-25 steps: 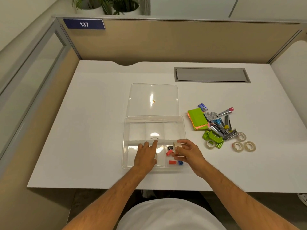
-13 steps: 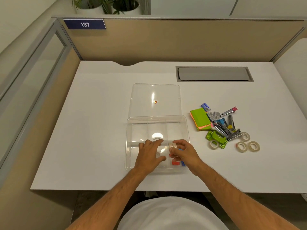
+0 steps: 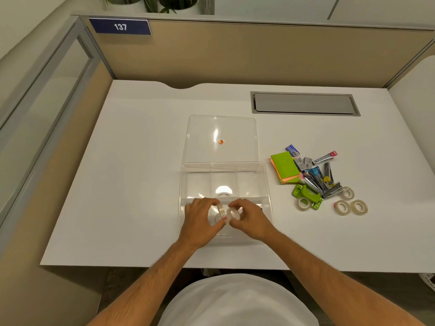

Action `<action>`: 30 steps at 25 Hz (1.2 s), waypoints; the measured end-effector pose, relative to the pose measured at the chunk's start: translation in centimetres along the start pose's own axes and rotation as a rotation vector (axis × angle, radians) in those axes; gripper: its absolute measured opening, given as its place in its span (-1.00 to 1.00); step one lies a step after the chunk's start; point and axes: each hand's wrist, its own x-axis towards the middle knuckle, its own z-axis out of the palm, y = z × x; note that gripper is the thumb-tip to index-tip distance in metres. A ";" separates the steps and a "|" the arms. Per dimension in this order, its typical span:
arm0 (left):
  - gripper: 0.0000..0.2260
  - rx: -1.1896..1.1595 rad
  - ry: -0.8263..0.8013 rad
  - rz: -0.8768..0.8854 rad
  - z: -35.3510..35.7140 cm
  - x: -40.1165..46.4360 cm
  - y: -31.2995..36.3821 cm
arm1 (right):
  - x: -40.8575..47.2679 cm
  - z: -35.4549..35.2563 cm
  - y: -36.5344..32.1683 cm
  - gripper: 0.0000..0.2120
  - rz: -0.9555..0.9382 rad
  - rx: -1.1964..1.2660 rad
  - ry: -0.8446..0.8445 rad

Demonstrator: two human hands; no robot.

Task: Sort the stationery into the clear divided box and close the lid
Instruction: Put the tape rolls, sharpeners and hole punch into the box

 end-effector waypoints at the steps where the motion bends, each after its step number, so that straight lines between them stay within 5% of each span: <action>1: -0.57 -0.001 0.003 0.010 -0.1 -0.1 -0.2 | 0.2 0.4 0.2 -0.60 -0.089 -0.216 -0.025; 3: -0.57 -0.001 -0.001 0.016 -0.4 -0.3 -0.6 | 0.5 1.3 0.5 -0.56 -0.187 -0.585 -0.046; 6: -0.58 0.024 -0.017 0.015 -0.5 -0.1 -0.9 | 1.0 2.4 1.3 -0.37 -0.182 -0.821 -0.046; 14: -0.57 0.101 -0.059 0.050 0.3 0.4 -1.9 | 1.9 2.4 1.5 -0.10 0.017 -0.799 -0.046; 22: -0.58 0.371 -0.197 0.159 1.4 2.1 -2.0 | 0.0 -0.9 2.3 -0.47 -0.183 -0.567 0.189; 30: -0.57 0.445 -0.273 0.173 2.0 2.7 -2.2 | -1.0 -1.6 3.3 -0.66 -0.139 -0.527 0.168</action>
